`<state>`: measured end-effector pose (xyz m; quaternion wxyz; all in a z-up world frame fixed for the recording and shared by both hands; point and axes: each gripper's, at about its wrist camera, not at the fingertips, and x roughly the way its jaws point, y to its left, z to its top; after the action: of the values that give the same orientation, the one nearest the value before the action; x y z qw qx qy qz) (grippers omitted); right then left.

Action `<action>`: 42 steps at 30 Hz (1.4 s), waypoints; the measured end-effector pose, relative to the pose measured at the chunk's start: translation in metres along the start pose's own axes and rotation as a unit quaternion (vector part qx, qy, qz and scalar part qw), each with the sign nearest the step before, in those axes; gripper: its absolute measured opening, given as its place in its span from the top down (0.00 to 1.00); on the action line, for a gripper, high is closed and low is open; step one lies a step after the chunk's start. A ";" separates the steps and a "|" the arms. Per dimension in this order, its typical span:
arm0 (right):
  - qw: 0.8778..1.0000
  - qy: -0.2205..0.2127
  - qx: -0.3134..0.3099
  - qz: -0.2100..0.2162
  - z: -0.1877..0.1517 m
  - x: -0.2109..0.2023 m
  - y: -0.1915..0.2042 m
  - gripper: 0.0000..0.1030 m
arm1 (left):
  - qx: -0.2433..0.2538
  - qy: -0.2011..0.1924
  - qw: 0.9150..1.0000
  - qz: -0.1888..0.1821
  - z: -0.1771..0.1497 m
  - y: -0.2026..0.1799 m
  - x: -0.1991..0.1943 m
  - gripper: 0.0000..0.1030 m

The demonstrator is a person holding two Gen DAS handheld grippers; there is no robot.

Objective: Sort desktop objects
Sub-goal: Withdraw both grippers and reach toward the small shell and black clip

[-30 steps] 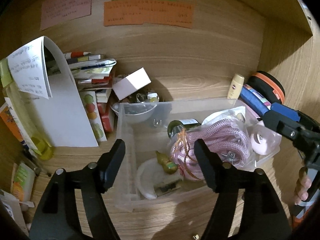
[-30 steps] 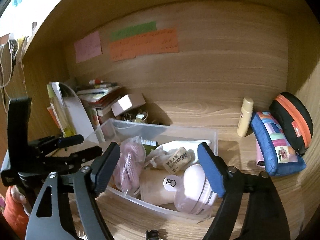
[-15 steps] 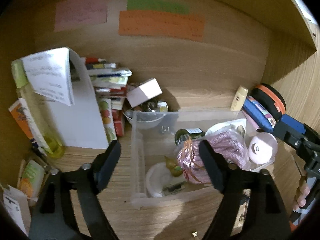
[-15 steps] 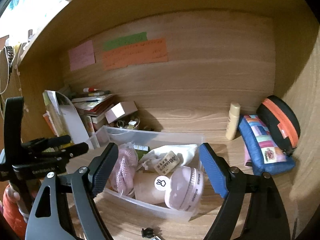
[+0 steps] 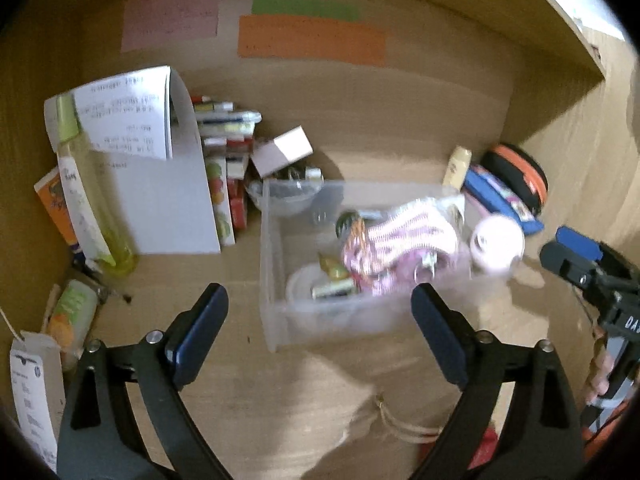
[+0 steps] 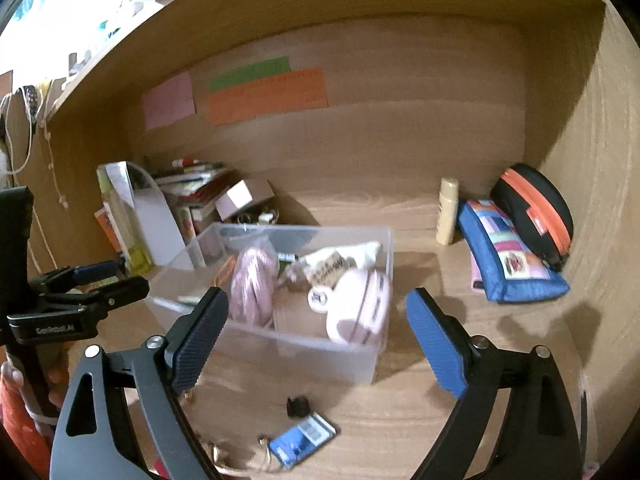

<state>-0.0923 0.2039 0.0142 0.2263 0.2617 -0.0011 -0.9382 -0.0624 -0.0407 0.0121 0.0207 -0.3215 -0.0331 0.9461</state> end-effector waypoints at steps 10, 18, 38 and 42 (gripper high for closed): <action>0.999 0.050 -0.007 0.004 -0.031 0.007 0.000 0.13 | -0.003 0.060 0.998 -0.001 -0.041 0.010 0.010 0.09; 0.995 0.095 -0.032 0.004 -0.050 0.033 0.009 0.14 | 0.020 0.092 0.996 -0.012 -0.066 0.009 0.014 0.09; 0.981 0.183 -0.022 0.059 -0.062 0.071 0.012 0.69 | 0.074 0.128 0.988 -0.050 -0.080 -0.011 0.031 0.54; 0.980 0.188 -0.033 0.059 -0.064 0.071 0.016 0.70 | 0.097 0.126 0.986 -0.044 -0.083 -0.019 0.030 0.58</action>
<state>-0.1075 0.1666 -0.0737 0.2860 0.4252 0.0571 -0.8568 -0.0354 -0.0155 -0.0706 0.0972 -0.4326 0.0473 0.8951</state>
